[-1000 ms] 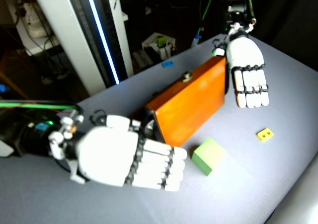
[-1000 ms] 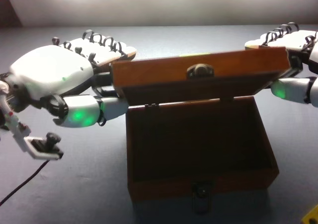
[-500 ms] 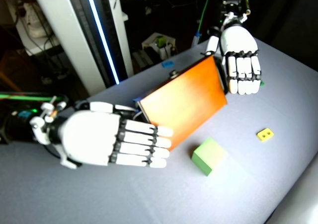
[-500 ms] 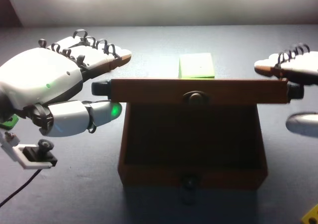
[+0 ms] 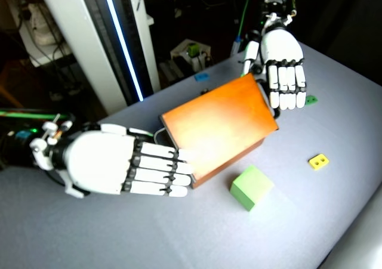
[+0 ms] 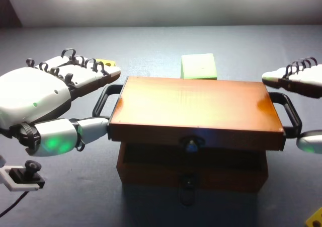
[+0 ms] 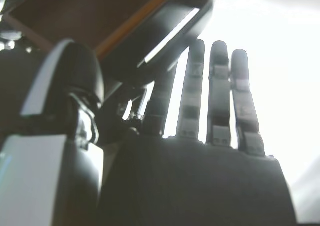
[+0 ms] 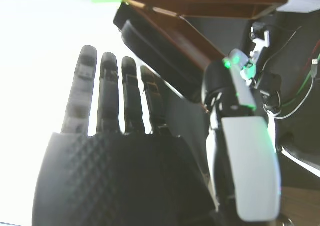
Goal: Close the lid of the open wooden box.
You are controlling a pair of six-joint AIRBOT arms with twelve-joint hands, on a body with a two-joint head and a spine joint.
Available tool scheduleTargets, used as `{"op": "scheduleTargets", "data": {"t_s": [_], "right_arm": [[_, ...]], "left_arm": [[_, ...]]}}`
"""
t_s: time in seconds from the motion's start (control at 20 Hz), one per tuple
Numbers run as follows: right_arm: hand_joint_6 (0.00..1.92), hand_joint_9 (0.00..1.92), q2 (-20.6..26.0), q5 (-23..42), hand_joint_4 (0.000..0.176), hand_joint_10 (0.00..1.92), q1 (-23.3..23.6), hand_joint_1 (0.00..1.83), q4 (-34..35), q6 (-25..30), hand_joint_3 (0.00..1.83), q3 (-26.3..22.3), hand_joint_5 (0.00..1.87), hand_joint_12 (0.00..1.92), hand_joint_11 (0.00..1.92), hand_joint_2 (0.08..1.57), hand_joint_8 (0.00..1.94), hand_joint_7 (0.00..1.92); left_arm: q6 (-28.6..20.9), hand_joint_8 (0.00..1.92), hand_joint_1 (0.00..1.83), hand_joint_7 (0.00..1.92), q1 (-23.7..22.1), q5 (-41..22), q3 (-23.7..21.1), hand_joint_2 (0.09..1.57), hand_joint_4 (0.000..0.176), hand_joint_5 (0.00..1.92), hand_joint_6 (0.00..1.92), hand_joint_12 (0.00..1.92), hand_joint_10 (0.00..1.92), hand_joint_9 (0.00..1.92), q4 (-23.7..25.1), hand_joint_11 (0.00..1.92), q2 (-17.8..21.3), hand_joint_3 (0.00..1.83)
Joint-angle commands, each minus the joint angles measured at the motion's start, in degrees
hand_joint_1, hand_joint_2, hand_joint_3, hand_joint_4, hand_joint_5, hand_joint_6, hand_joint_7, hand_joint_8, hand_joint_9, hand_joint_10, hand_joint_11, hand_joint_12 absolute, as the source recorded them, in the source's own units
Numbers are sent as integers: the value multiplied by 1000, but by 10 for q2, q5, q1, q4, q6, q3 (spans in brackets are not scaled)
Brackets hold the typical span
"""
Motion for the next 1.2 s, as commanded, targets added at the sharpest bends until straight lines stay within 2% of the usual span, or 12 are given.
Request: {"op": "scheduleTargets", "data": {"t_s": [0.0, 0.25, 0.4, 0.5, 0.6, 0.65, 0.75, 0.8, 0.9, 1.05, 1.1, 1.15], "right_arm": [[1, 182, 1, 72, 0, 0, 4, 575, 21, 7, 0, -1, 137, 31, 212, 1238, 2, 178], [2, 162, 1, 72, 0, 2, 4, 614, 24, 7, 0, -1, 115, 24, 192, 1230, 2, 150], [0, 151, 3, 75, 1, 0, 3, 609, 30, 7, 0, -3, 83, 22, 184, 1230, 1, 139], [0, 136, 14, 83, 41, 0, 0, 617, 30, 7, 0, -12, 60, 16, 170, 1217, 0, 130], [2, 118, 26, 104, 60, 0, -16, 591, 38, 7, 0, -21, 63, 10, 157, 1209, 0, 114], [10, 132, 33, 120, 51, 5, -29, 598, 46, 7, 0, -26, 93, 12, 162, 1194, 5, 129], [1, 106, 45, 159, 90, 0, -57, 615, 70, 6, 0, -33, 74, 1, 128, 1193, 0, 106], [6, 106, 50, 185, 83, 1, -74, 642, 87, 6, 0, -35, 93, 0, 124, 1192, 3, 114], [2, 112, 51, 244, 102, 2, -92, 619, 120, -6, 0, -38, 97, 4, 133, 1190, 2, 123], [9, 145, 49, 302, 102, 13, -91, 591, 147, -22, 1, -42, 118, 19, 171, 1193, 12, 155], [7, 204, 48, 315, 79, 13, -90, 590, 152, -24, 1, -43, 152, 46, 232, 1198, 9, 209], [10, 231, 48, 336, 88, 16, -90, 584, 160, -26, 0, -46, 171, 55, 253, 1195, 14, 240]], "left_arm": [[-5, 0, 12, 143, 2, -80, -4, 1470, 0, 103, 3, 394, 0, 154, -3, 0, 3, 9], [-9, 0, 0, 135, 33, -103, -17, 1469, 0, 93, 1, 314, 0, 129, -19, 0, 10, 0], [-9, 3, 1, 241, 49, -120, -23, 1458, 0, 164, 4, 518, 8, 241, -29, 0, 20, 0], [-9, 0, 0, 183, 57, -137, -28, 1447, 0, 163, 1, 481, 0, 195, -33, 0, 29, 0], [-9, 0, 0, 157, 61, -153, -32, 1452, 0, 149, 0, 430, 0, 173, -36, 0, 34, 1], [-9, 5, 0, 171, 62, -158, -33, 1449, 0, 155, 2, 472, 3, 179, -37, 0, 34, 0], [-9, 4, 0, 160, 60, -168, -33, 1403, 0, 161, 1, 500, 2, 175, -39, 0, 35, 0], [-9, 7, 0, 165, 57, -177, -32, 1390, 0, 157, 0, 510, 0, 171, -41, 0, 35, 0], [-9, 2, 0, 178, 40, -205, -25, 1373, 0, 170, 0, 642, 3, 155, -43, 0, 26, 0], [-9, 9, 0, 221, 19, -249, -17, 1391, 0, 193, 7, 886, 22, 227, -47, 0, 12, 6], [-9, 9, 0, 237, 17, -258, -17, 1438, 0, 211, 10, 949, 22, 247, -48, 0, 11, 14], [-11, 4, 0, 191, 17, -274, -18, 1466, 0, 200, 3, 886, 9, 195, -49, 0, 11, 13]]}}
